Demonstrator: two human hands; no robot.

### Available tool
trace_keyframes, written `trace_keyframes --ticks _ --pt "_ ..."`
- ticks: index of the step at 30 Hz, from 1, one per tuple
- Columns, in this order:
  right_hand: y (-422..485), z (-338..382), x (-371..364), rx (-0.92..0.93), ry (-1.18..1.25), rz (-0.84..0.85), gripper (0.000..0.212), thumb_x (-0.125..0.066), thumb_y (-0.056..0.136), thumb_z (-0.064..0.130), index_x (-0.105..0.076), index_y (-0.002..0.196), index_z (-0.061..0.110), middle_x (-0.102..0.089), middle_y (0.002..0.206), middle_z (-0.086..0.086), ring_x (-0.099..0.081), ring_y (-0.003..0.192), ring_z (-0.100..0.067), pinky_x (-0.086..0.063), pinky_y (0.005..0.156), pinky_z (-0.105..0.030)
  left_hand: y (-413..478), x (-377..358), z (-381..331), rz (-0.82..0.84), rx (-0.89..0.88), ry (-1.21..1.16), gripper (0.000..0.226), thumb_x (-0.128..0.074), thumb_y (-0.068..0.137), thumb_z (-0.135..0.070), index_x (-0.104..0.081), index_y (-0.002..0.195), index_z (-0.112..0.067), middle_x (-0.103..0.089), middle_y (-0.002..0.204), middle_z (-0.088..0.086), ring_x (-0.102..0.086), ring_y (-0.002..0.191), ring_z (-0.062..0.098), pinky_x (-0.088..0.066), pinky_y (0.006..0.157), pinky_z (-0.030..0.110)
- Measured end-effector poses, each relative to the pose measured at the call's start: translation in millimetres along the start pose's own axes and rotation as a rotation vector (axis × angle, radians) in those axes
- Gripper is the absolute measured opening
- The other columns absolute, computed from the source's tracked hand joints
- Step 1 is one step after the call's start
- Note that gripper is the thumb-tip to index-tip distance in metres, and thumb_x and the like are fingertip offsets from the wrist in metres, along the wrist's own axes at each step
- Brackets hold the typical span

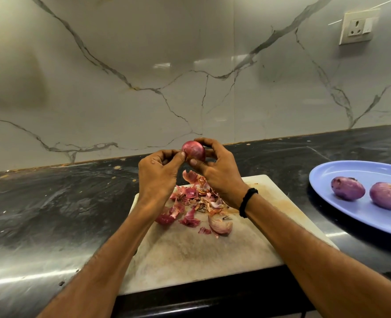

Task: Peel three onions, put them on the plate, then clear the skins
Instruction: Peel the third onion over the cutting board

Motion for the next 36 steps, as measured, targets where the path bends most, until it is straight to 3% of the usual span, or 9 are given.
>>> trace_keyframes --ticks 4,8,10,16,20,23,27,30,36 --pt "0 -2 -1 -0.033 0.044 -0.008 0.047 -0.068 0.086 -0.003 -0.055 0.127 0.016 -0.055 0.122 -0.006 -0.059 0.104 -0.015 -0.057 0.069 -0.02 1 -3 3 0.017 0.012 -0.011 0.015 -0.068 0.095 -0.021 -0.075 0.098 -0.007 -0.073 0.084 0.002 -0.067 0.071 -0.002 -0.052 0.067 0.011" --pt "2 -10 0 -0.122 0.161 -0.036 0.042 -0.063 0.089 -0.002 -0.056 0.125 0.019 -0.057 0.122 -0.01 -0.061 0.11 -0.026 -0.06 0.078 -0.037 3 -3 9 0.021 0.054 -0.047 0.019 -0.065 0.097 -0.024 -0.074 0.101 -0.008 -0.074 0.088 0.004 -0.065 0.07 -0.002 -0.053 0.067 0.013" --pt "2 -12 0 -0.166 0.23 -0.033 0.04 -0.06 0.091 -0.003 -0.055 0.125 0.018 -0.058 0.122 -0.012 -0.063 0.108 -0.028 -0.06 0.074 -0.033 3 -3 10 0.024 0.062 -0.05 0.019 -0.064 0.098 -0.026 -0.075 0.1 -0.01 -0.074 0.089 0.007 -0.065 0.07 0.003 -0.055 0.066 0.016" --pt "1 -14 0 -0.242 0.358 -0.038 0.035 -0.055 0.094 -0.004 -0.055 0.121 0.018 -0.059 0.121 -0.014 -0.069 0.097 -0.027 -0.061 0.073 -0.037 5 -2 18 0.006 0.113 -0.057 0.018 -0.065 0.096 -0.028 -0.076 0.092 -0.014 -0.073 0.09 0.019 -0.063 0.078 0.021 -0.058 0.079 0.047" --pt "5 -18 3 -0.261 0.418 -0.06 0.035 -0.053 0.095 -0.003 -0.055 0.125 0.016 -0.057 0.125 -0.017 -0.07 0.096 -0.032 -0.058 0.085 -0.047 5 4 27 -0.034 0.181 -0.045 0.012 -0.066 0.095 -0.025 -0.075 0.089 -0.02 -0.077 0.085 -0.002 -0.074 0.086 0.013 -0.06 0.085 0.034" --pt "6 -18 6 -0.253 0.42 -0.077 0.036 -0.055 0.094 -0.002 -0.054 0.127 0.015 -0.054 0.128 -0.015 -0.069 0.098 -0.033 -0.057 0.087 -0.048 6 9 35 -0.065 0.21 0.016 0.006 -0.07 0.092 -0.021 -0.072 0.088 -0.025 -0.076 0.086 -0.006 -0.073 0.085 0.01 -0.06 0.088 0.038" --pt "7 -21 5 -0.255 0.389 -0.075 0.038 -0.06 0.092 -0.001 -0.053 0.126 0.014 -0.055 0.128 -0.016 -0.066 0.104 -0.032 -0.057 0.087 -0.047 4 7 24 -0.057 0.153 -0.004 0.011 -0.072 0.092 -0.025 -0.072 0.103 -0.024 -0.073 0.096 -0.007 -0.07 0.086 0.004 -0.057 0.074 0.019" --pt "7 -23 1 -0.264 0.381 -0.061 0.039 -0.064 0.089 0.0 -0.052 0.123 0.015 -0.058 0.125 -0.017 -0.064 0.108 -0.032 -0.056 0.089 -0.048 3 -4 20 0.052 0.163 -0.137 0.018 -0.072 0.091 -0.033 -0.076 0.103 -0.02 -0.078 0.093 -0.006 -0.073 0.092 0.007 -0.058 0.086 0.025" --pt "5 -24 5 -0.25 0.247 -0.04 0.043 -0.07 0.086 0.005 -0.05 0.123 0.013 -0.062 0.122 -0.015 -0.065 0.107 -0.028 -0.057 0.089 -0.045 -2 -15 17 0.173 0.134 -0.139 0.018 -0.074 0.088 -0.018 -0.075 0.105 -0.026 -0.078 0.094 -0.009 -0.074 0.092 0.005 -0.06 0.089 0.03"
Point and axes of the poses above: each hand's wrist, its own y-axis towards the middle knuckle, its own x-axis out of the back of the hand, z = x × y, the point moved 8 cm from there along y, towards the middle knuckle
